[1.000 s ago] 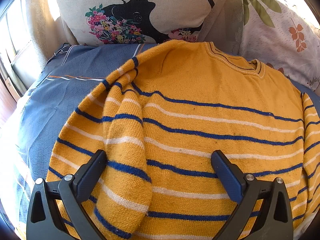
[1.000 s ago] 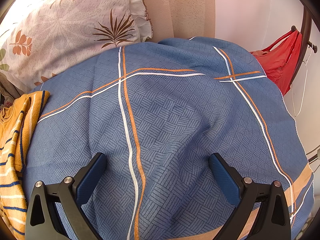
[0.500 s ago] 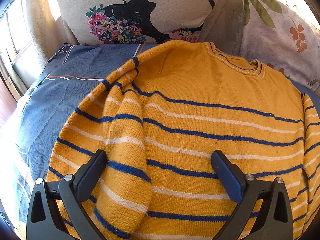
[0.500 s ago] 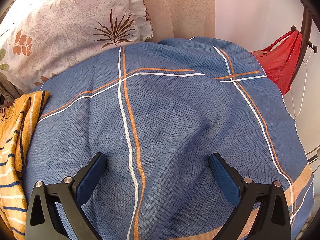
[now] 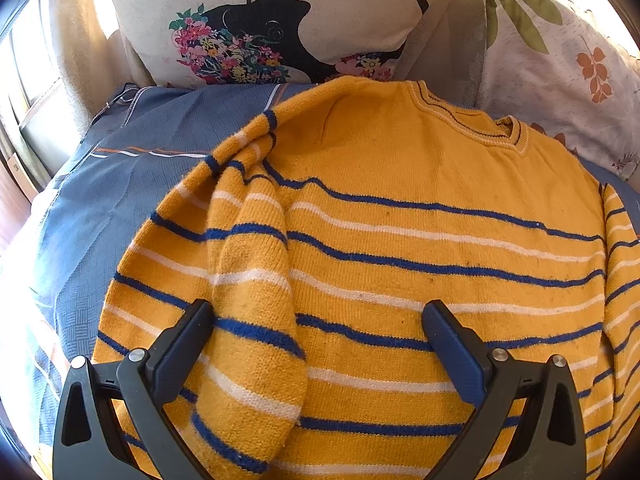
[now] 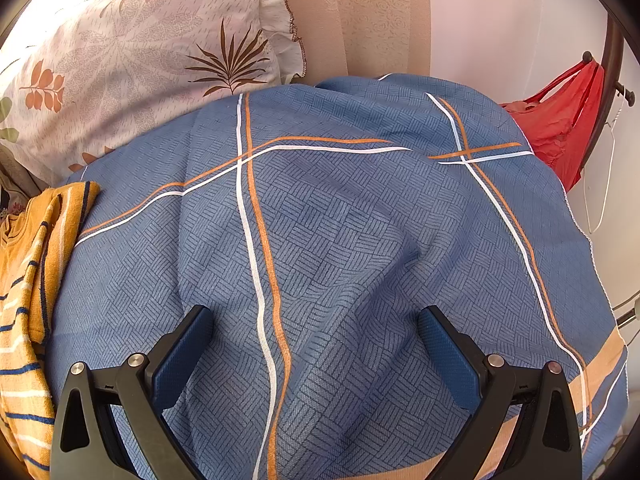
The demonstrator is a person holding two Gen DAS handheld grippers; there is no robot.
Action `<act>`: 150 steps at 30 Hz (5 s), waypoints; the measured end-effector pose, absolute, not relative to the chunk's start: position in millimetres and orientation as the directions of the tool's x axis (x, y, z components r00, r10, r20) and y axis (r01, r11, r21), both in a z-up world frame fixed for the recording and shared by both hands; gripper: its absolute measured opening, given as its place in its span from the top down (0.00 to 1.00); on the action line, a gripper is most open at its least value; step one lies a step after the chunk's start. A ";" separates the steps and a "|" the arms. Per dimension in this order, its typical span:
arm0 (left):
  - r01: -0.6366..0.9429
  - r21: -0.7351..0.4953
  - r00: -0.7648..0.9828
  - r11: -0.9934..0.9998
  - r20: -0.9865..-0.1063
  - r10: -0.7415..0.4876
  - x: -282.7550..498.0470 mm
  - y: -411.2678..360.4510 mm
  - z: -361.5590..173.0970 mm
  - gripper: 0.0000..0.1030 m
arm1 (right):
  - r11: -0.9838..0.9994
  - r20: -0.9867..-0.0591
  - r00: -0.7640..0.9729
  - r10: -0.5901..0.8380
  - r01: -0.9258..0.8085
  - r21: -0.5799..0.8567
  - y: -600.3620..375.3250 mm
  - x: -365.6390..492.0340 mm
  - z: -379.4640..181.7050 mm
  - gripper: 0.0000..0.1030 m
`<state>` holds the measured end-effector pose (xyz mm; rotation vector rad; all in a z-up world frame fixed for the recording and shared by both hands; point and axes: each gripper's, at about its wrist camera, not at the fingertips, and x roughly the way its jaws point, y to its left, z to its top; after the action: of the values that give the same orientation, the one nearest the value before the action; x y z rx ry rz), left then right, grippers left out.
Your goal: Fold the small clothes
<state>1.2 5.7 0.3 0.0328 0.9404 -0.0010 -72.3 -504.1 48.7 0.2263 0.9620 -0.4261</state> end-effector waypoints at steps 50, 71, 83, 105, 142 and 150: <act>0.056 -0.110 0.825 0.992 -0.554 -0.108 -163.7 28.7 84.1 0.17 | 0.967 -0.767 0.626 0.142 0.078 0.242 -310.5 -214.2 65.0 0.18; -0.119 -0.119 0.793 0.986 -0.608 0.023 -137.6 110.9 91.7 0.17 | 0.874 -0.717 0.662 -0.220 0.460 0.156 -433.0 -208.1 111.2 0.54; 0.020 -0.170 0.533 0.985 -0.832 -0.154 15.4 132.1 27.5 0.17 | 0.928 -0.671 0.734 -0.105 0.315 0.199 -365.4 -209.4 110.9 0.40; -0.127 0.065 0.609 0.990 -0.782 0.130 46.9 151.6 70.7 0.80 | 0.942 -0.713 0.701 0.013 0.231 0.243 -336.4 -192.2 91.7 0.38; -0.057 -0.228 0.680 0.972 -0.722 -0.129 -236.7 170.2 63.6 0.67 | 0.917 -0.667 0.745 0.011 0.259 0.305 -393.3 -273.9 89.4 0.26; 0.075 -0.226 0.659 0.971 -0.720 -0.218 -213.9 115.8 65.3 0.65 | 0.919 -0.719 0.694 0.012 0.277 0.282 -412.2 -219.2 67.2 0.86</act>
<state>-213.9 115.8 65.3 -0.1822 0.8358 -0.1672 -219.2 -412.2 67.2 0.3889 0.7943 -0.1519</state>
